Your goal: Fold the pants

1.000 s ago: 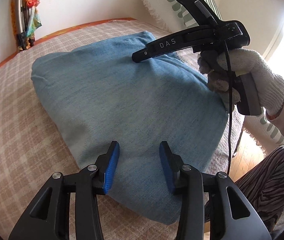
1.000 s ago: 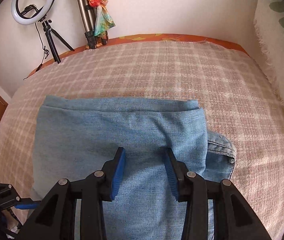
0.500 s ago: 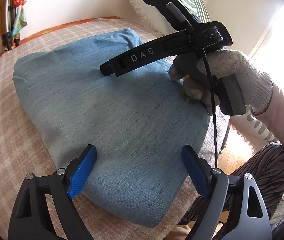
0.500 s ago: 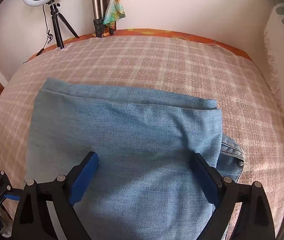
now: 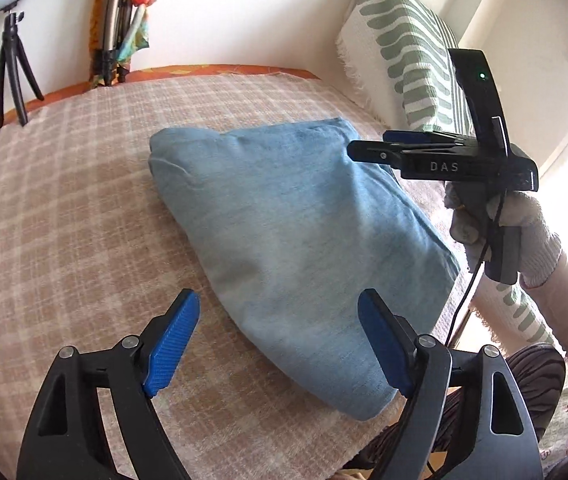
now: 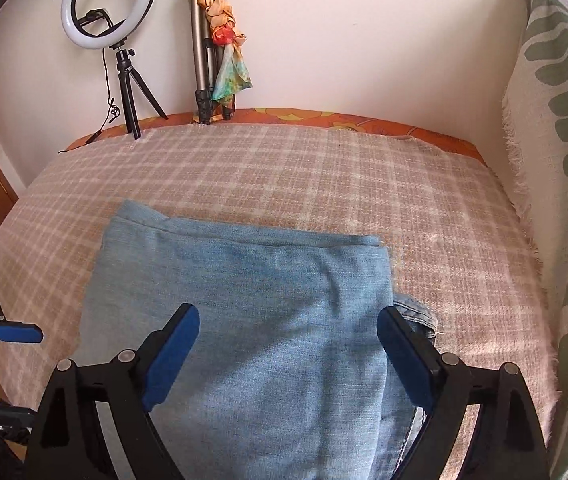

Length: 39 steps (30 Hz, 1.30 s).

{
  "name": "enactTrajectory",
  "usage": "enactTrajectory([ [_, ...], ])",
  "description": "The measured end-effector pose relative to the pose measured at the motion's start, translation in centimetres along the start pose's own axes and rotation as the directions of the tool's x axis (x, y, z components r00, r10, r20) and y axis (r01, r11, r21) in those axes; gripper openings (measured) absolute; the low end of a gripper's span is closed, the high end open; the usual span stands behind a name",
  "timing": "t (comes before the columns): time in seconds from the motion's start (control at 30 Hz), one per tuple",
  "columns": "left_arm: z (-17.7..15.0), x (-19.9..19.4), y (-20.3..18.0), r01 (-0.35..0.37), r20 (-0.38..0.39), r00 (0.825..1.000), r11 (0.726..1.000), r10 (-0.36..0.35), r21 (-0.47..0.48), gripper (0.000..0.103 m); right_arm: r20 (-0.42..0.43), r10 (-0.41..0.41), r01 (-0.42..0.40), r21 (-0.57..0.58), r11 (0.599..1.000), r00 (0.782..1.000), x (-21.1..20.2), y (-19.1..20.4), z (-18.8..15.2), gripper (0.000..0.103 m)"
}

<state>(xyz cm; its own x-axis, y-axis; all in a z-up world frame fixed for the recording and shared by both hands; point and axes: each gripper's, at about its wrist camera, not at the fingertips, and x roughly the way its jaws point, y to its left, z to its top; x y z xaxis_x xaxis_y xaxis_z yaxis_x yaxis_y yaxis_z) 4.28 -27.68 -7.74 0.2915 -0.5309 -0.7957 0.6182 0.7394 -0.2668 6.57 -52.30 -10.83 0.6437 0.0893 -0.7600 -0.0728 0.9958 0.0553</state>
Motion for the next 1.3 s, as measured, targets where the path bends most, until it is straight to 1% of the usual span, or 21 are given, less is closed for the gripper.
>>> enactTrajectory([
  [0.1,1.0,0.9,1.7,-0.011,-0.003,1.000,0.998,0.011,-0.055,0.081,0.008,-0.011,0.012,-0.011,1.000,1.000,-0.7,-0.4,-0.1,0.092],
  [0.17,1.5,1.9,3.1,-0.011,-0.013,1.000,0.994,0.009,-0.111,0.078,0.014,-0.014,0.014,-0.023,1.000,1.000,-0.8,-0.7,-0.1,0.092],
  [0.23,1.8,3.1,4.6,0.000,-0.035,0.999,0.984,-0.006,-0.178,0.075,0.016,0.006,-0.006,-0.024,1.000,1.000,-0.8,-1.4,-0.4,0.093],
  [0.3,1.9,3.9,5.7,0.006,-0.048,0.999,0.974,-0.018,-0.226,0.067,0.009,0.019,-0.019,-0.016,1.000,1.000,-0.7,-2.6,-0.8,0.093],
  [0.37,2.0,4.4,6.3,0.025,-0.049,0.998,0.966,-0.039,-0.257,0.067,-0.017,0.049,-0.049,-0.009,0.999,0.999,-0.4,-4.1,-1.3,0.093],
  [0.4,1.8,4.4,6.3,0.034,-0.048,0.998,0.962,-0.049,-0.269,0.067,-0.040,0.077,-0.077,0.007,0.997,0.996,-0.1,-5.0,-1.5,0.094],
  [0.47,1.8,4.5,6.3,0.044,-0.043,0.997,0.961,-0.058,-0.273,0.067,-0.083,0.147,-0.143,0.058,0.988,0.986,0.5,-6.9,-1.9,0.098],
  [0.57,1.7,5.0,6.5,0.056,-0.047,0.996,0.958,-0.072,-0.281,0.067,-0.144,0.254,-0.235,0.139,0.962,0.956,1.9,-9.4,-2.5,0.098],
  [0.67,2.0,5.4,6.7,0.073,-0.039,0.995,0.953,-0.089,-0.295,0.067,-0.171,0.242,-0.213,0.172,0.962,0.955,3.1,-10.9,-3.1,0.098],
  [0.7,2.2,5.6,6.8,0.082,-0.039,0.994,0.952,-0.097,-0.296,0.067,-0.180,0.266,-0.232,0.187,0.954,0.947,3.6,-11.3,-3.2,0.098],
  [0.77,2.5,6.0,6.5,0.093,-0.038,0.993,0.953,-0.109,-0.289,0.067,-0.180,0.347,-0.305,0.226,0.925,0.920,4.4,-11.7,-3.6,0.099],
  [0.8,2.6,6.1,6.3,0.095,-0.037,0.993,0.955,-0.110,-0.282,0.067,-0.156,0.355,-0.318,0.222,0.922,0.922,4.3,-11.7,-3.6,0.103],
  [0.97,3.2,6.8,5.3,0.109,-0.029,0.992,0.966,-0.119,-0.233,0.067,-0.119,0.413,-0.386,0.201,0.900,0.903,4.9,-10.8,-3.4,0.103],
  [1.07,3.6,7.4,4.8,0.130,-0.020,0.990,0.966,-0.138,-0.222,0.067,-0.124,0.418,-0.398,0.159,0.904,0.900,5.0,-9.7,-3.1,0.099],
  [1.1,3.7,7.6,4.6,0.136,-0.018,0.990,0.967,-0.143,-0.215,0.067,-0.125,0.437,-0.418,0.154,0.896,0.891,5.1,-9.4,-3.0,0.091],
  [1.13,3.9,7.8,4.4,0.138,-0.014,0.989,0.968,-0.144,-0.209,0.067,-0.124,0.461,-0.440,0.163,0.883,0.879,5.1,-9.1,-3.0,0.081],
  [1.17,4.0,8.0,4.2,0.138,-0.008,0.990,0.969,-0.142,-0.205,0.067,-0.119,0.455,-0.434,0.165,0.886,0.883,5.2,-8.7,-2.9,0.079],
  [1.2,4.1,8.1,4.2,0.137,-0.005,0.990,0.969,-0.141,-0.206,0.066,-0.120,0.447,-0.427,0.162,0.890,0.886,5.2,-8.4,-2.9,0.072],
  [1.23,4.2,8.3,4.2,0.141,-0.006,0.989,0.967,-0.145,-0.213,0.060,-0.113,0.443,-0.423,0.163,0.891,0.890,5.2,-8.2,-2.9,0.066],
  [1.27,4.3,8.4,4.2,0.133,-0.010,0.990,0.966,-0.138,-0.224,0.047,-0.104,0.458,-0.437,0.178,0.882,0.883,5.1,-8.2,-2.9,0.059],
  [1.3,4.3,8.4,4.4,0.124,-0.011,0.991,0.965,-0.130,-0.231,0.039,-0.094,0.464,-0.439,0.203,0.875,0.881,5.0,-8.3,-2.9,0.044],
])
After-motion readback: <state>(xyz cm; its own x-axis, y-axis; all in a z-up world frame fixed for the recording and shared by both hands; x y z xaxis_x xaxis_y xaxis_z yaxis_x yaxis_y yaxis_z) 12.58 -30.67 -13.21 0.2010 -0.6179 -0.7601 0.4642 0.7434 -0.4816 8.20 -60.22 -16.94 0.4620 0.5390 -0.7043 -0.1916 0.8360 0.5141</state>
